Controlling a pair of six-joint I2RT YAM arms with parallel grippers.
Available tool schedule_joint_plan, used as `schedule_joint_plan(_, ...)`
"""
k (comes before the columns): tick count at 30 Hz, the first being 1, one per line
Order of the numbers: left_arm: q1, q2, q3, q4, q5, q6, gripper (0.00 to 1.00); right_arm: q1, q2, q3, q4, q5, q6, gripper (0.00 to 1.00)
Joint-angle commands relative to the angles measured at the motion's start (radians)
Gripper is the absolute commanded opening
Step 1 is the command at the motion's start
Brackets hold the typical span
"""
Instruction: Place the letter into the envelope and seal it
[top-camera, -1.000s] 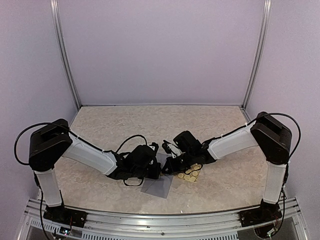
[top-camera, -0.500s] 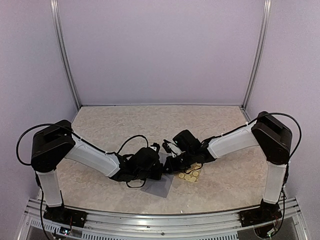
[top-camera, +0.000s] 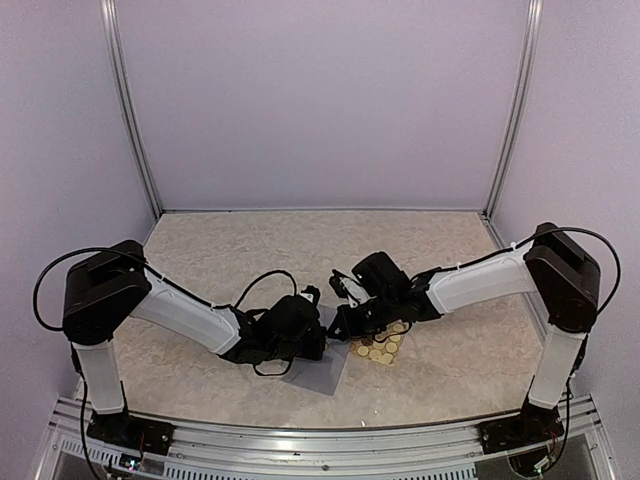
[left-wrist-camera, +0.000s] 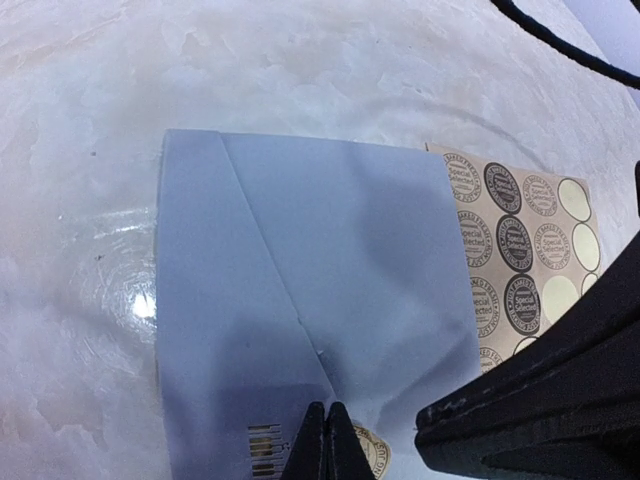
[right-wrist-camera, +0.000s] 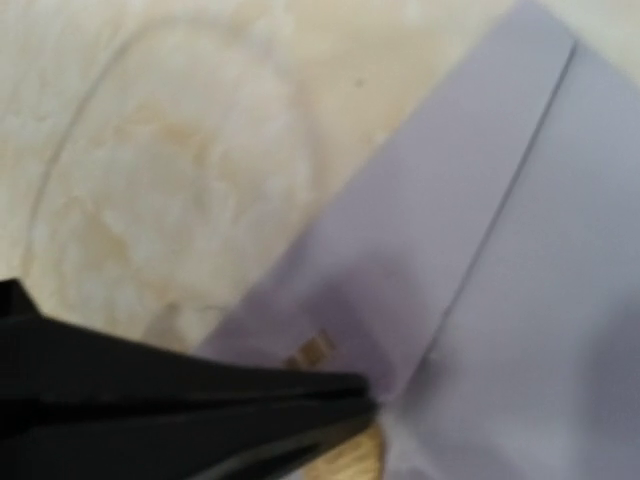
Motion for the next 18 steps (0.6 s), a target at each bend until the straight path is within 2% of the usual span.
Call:
schedule_joint_plan(1,-0.010,0.062,-0.030,-0.159,0.050,-0.010,0.00,0.008,0.017,-0.021,0.071,-0.077,0.023,0.00)
schedule_joint_plan(18,-0.010,0.065,-0.029,-0.153,0.058,-0.013,0.00,0.008,0.089,-0.003,0.077,-0.082,0.033,0.00)
